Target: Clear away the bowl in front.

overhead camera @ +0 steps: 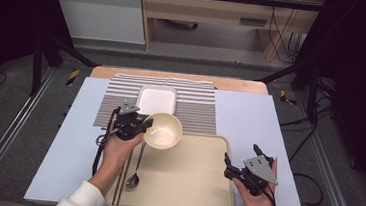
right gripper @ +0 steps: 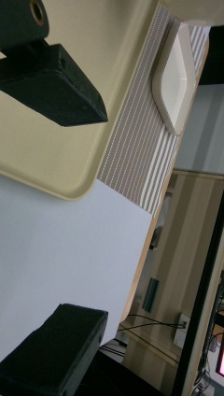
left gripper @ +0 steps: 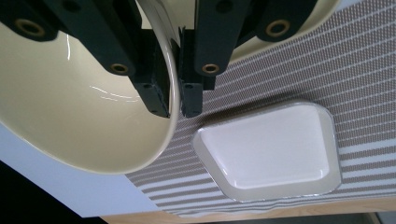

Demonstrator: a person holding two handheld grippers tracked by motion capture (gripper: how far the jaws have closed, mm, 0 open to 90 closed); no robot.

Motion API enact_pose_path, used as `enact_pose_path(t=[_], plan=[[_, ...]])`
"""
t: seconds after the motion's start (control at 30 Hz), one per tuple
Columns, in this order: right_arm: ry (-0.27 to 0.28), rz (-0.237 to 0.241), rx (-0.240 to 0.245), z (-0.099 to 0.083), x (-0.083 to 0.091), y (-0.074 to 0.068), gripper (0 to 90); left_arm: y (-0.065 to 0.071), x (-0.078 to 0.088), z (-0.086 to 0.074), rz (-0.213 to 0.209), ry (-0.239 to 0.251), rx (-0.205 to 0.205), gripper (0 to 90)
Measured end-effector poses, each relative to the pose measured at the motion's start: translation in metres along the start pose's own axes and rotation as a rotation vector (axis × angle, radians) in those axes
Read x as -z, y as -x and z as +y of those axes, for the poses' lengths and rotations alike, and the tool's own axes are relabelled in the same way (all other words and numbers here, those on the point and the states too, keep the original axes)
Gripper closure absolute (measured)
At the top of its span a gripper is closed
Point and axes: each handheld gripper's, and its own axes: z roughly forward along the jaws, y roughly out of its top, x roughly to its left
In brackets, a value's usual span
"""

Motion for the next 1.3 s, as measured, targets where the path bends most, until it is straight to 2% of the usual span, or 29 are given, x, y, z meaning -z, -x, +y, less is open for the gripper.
enact_pose_path(t=[0.27,0.43,0.67,0.9,1.3], plan=[[-0.005,0.011,0.000,-0.001,-0.001,0.000,5.1,0.013,0.010,-0.022,-0.030,-0.040,-0.044,82.4],[-0.007,0.010,0.002,-0.001,-0.001,0.000,5.1,0.017,0.013,-0.031,-0.052,-0.055,-0.043,82.3],[-0.004,0.019,0.008,-0.001,-0.001,-0.001,4.6,0.020,0.012,-0.042,-0.052,-0.080,-0.068,82.3],[-0.006,0.031,0.009,-0.002,-0.002,-0.003,3.9,0.020,0.016,-0.049,-0.065,-0.089,-0.059,82.0],[-0.006,0.032,0.008,-0.002,-0.002,-0.003,3.9,0.012,0.021,-0.055,-0.072,-0.100,-0.034,81.7]])
